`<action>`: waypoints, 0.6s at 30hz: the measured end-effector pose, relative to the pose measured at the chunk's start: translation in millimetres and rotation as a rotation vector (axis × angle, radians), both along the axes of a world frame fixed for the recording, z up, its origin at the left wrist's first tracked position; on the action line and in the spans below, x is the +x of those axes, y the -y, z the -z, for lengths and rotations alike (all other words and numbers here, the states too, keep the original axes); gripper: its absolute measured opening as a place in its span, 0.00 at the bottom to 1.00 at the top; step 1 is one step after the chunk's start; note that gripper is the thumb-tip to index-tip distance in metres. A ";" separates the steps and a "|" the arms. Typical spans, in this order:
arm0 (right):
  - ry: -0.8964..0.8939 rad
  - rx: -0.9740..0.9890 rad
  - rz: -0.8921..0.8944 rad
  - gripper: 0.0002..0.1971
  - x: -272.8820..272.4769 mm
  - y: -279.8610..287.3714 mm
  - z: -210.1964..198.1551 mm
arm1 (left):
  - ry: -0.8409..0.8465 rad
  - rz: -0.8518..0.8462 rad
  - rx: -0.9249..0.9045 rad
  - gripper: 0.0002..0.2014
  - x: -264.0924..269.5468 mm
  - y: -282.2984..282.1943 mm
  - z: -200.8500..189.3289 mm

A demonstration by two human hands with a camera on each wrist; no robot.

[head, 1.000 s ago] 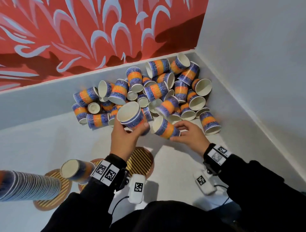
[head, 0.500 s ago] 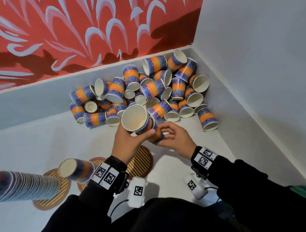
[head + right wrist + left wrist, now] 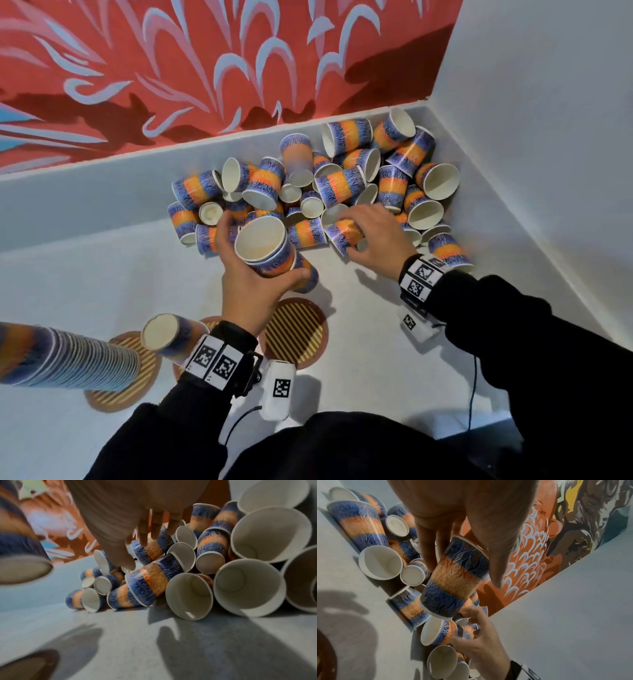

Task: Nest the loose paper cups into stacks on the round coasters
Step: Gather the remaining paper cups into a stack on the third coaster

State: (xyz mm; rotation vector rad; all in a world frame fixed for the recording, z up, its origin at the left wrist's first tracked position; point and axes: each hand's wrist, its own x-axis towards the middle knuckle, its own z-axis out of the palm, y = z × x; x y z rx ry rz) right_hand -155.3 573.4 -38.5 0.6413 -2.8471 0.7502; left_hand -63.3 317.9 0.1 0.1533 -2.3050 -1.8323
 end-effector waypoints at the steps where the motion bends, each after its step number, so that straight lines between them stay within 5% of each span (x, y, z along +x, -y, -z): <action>1: -0.039 0.151 0.010 0.35 -8.4 1.8 -0.2 | -0.011 -0.020 0.004 0.67 0.1 0.9 -2.2; 5: -0.039 0.508 0.068 0.39 -22.4 13.1 11.1 | -0.082 -0.060 -0.020 0.65 1.1 1.7 -11.3; 9: -0.138 0.512 0.128 0.34 -22.7 12.8 17.2 | -0.112 -0.047 -0.092 0.62 5.1 6.8 -20.0; 12: -0.107 0.363 0.133 0.30 -15.4 8.3 9.2 | -0.137 -0.030 -0.123 0.58 7.9 14.1 -28.1; 18: 0.206 -0.346 0.061 0.31 48.2 30.4 -7.1 | -0.272 -0.001 -0.118 0.55 11.0 27.8 -51.9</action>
